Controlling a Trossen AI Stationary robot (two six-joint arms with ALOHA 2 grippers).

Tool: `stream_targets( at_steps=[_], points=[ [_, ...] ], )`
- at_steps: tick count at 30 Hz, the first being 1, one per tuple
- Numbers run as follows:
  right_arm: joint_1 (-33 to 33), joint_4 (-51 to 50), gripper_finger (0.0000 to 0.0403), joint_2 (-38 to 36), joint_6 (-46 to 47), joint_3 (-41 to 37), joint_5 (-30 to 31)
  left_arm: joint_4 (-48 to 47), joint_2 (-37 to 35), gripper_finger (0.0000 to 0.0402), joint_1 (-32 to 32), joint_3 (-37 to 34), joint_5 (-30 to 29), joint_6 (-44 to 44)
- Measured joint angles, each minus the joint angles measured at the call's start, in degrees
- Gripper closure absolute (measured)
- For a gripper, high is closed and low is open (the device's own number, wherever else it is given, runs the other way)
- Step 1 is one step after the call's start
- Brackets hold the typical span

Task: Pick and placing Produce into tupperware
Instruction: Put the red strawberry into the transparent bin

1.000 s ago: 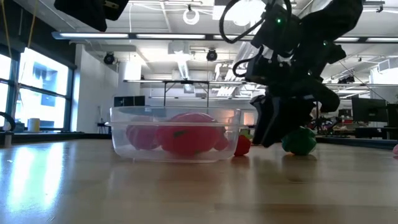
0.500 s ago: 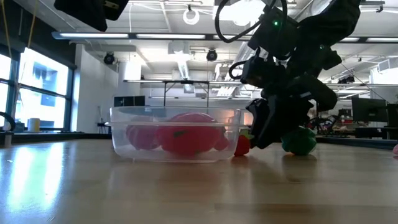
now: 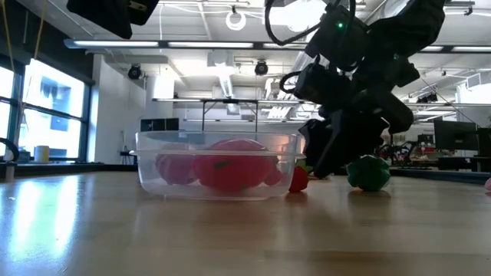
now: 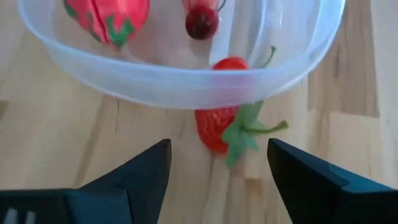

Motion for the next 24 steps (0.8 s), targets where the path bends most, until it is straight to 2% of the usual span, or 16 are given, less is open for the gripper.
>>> stream_targets(
  at_steps=[10,24],
  points=[
    [-0.4,4.0,0.0143,4.6,1.4,0.2,0.6,0.0,0.0,0.0399,0.0,0.0,0.0,0.0],
    [-0.4,5.7,0.015,5.2,1.1,1.6,0.4,0.0,0.0,0.0399,0.0,0.0,0.0,0.0]
  ],
)
